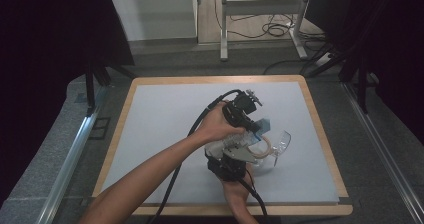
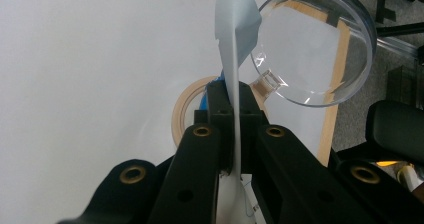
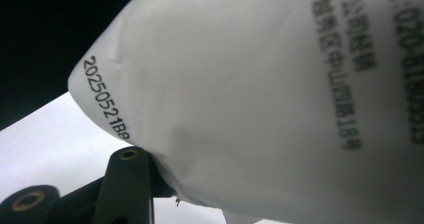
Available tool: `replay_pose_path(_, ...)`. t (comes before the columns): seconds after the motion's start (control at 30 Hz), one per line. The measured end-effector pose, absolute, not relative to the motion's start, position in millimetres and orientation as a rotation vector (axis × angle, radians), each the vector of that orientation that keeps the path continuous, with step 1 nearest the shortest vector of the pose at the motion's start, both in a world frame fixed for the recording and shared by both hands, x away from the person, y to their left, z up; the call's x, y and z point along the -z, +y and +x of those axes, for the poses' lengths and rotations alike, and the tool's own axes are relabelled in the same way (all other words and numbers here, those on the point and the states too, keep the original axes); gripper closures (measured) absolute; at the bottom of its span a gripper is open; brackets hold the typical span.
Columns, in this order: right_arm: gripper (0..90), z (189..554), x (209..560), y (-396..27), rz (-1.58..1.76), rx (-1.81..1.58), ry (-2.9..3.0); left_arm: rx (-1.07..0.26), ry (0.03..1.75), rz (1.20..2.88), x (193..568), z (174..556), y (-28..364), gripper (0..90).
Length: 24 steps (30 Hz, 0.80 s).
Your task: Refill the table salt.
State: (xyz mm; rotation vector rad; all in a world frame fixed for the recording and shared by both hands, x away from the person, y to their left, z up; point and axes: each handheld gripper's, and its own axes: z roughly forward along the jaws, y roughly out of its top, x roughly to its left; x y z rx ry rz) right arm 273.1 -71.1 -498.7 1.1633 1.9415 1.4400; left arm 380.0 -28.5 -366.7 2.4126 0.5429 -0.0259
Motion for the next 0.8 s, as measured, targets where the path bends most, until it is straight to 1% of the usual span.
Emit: replay_pose_path(0.8, 49.1, 275.1, 494.6, -69.3, 1.155, -1.431, 1.955, 0.011, 0.541, 2.445, 370.3, 380.1, -34.8, 90.0)
